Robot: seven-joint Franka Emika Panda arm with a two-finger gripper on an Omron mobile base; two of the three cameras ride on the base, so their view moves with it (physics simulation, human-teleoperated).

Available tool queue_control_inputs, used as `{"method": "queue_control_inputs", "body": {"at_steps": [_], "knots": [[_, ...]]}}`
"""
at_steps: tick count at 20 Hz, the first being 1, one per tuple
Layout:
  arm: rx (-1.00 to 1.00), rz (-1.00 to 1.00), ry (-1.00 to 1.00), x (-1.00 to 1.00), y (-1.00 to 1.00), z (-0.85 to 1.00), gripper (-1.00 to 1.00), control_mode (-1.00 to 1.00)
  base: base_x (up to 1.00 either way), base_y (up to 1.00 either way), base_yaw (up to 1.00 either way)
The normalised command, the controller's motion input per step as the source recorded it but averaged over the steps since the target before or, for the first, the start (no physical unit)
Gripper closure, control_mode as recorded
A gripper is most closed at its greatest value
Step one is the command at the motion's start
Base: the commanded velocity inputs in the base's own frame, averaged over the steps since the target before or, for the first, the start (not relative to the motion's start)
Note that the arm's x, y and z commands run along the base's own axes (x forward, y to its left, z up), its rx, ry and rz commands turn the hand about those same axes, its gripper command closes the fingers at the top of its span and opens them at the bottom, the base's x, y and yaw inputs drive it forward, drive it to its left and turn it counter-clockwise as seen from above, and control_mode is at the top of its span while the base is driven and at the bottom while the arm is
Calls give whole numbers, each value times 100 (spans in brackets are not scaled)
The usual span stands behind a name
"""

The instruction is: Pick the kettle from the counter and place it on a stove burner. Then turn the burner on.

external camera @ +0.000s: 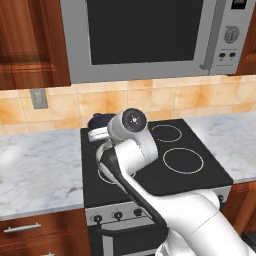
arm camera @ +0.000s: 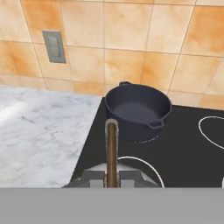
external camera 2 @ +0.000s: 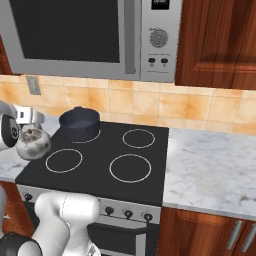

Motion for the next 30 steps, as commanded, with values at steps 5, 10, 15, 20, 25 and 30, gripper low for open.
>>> {"method": "queue_control_inputs", "body": {"at_steps": [5, 10, 15, 20, 25, 30], "knots": [[-1, -5, -1, 0, 0, 0, 100, -100, 0, 0, 0], [0, 2, -1, 6, -12, -2, 100, -100, 0, 0, 0], [0, 4, -5, 15, -19, -12, 100, -100, 0, 0, 0], [0, 3, -4, 12, -19, -14, 100, -100, 0, 0, 0], [0, 0, -2, 14, -15, -12, 100, -100, 0, 0, 0], [0, 0, 0, 8, -16, -12, 100, -100, 0, 0, 0]]}}
